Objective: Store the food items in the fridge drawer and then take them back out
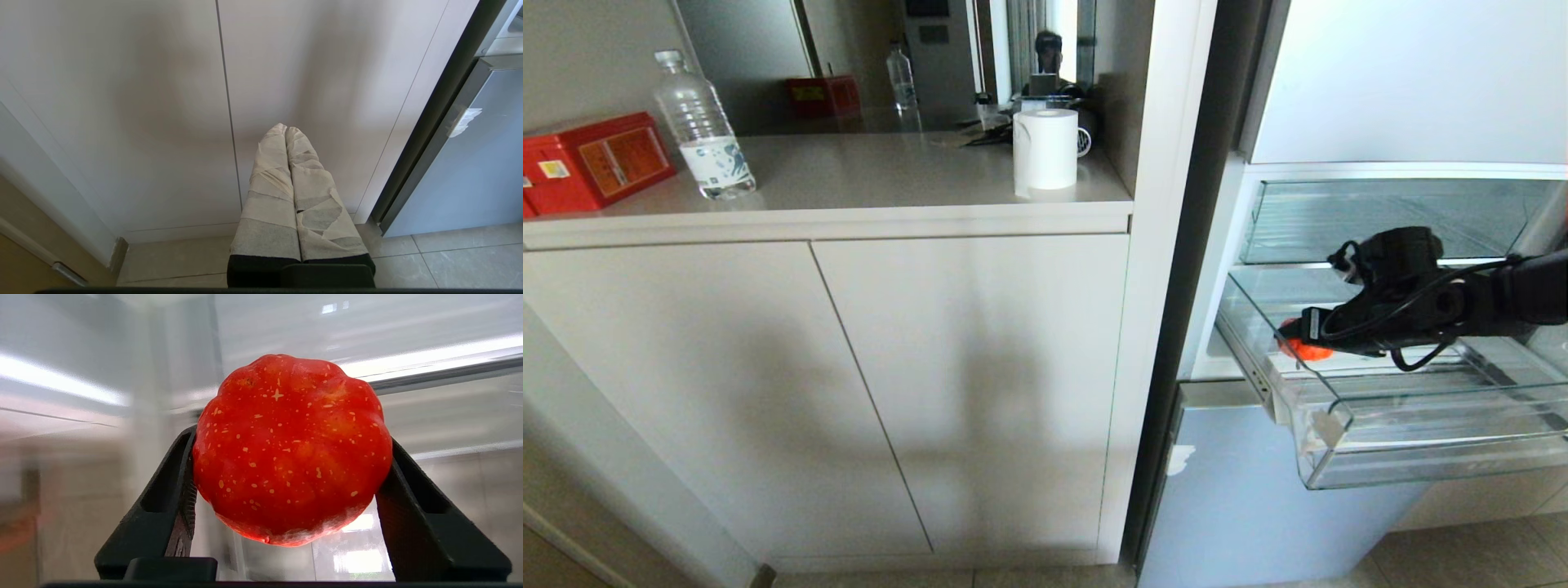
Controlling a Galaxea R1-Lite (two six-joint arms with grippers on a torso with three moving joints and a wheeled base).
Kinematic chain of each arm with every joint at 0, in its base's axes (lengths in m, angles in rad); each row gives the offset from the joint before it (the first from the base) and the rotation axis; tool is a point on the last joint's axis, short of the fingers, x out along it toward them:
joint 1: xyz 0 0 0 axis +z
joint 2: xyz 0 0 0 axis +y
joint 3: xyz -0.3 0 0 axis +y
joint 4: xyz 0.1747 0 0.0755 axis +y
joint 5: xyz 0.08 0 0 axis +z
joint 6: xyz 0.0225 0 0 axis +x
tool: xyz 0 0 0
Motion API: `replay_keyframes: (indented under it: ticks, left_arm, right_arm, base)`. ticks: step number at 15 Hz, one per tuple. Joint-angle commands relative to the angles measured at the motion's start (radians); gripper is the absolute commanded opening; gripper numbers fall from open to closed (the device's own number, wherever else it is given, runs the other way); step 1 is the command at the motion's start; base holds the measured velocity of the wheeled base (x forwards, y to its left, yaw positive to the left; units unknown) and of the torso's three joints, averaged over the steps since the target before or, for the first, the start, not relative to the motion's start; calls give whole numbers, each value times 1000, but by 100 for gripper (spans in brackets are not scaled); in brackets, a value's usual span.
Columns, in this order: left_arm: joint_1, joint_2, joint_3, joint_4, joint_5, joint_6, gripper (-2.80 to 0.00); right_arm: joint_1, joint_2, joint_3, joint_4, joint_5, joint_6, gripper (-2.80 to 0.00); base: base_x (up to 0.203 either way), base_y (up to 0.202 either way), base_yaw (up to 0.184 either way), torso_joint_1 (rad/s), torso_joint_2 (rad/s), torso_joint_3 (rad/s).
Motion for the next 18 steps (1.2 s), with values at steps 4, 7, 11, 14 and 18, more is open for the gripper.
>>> replay_keyframes:
  ticks: [4, 7, 11, 14, 18]
  left_arm:
    - [0, 2, 0, 0, 1, 0, -280]
    - [0, 2, 0, 0, 0, 0, -280]
    - [0, 2, 0, 0, 0, 0, -280]
    - [0, 2, 0, 0, 0, 0, -280]
    - [0, 2, 0, 0, 1, 0, -280]
  right_arm:
    - [-5, -359, 202, -2, -84, 9, -280]
    - [-25, -499, 297, -2, -126, 2, -280]
    - [-38, -686, 439, -2, -288, -11, -280]
    - [-133, -866, 544, -2, -302, -51, -280]
    - [-302, -1053, 684, -2, -288, -141, -280]
  base:
    - [0, 0, 0, 0, 0, 0]
    - [0, 0, 0, 0, 0, 0]
    - [0, 0, 0, 0, 0, 0]
    - [0, 0, 0, 0, 0, 0]
    - [0, 0, 0, 0, 0, 0]
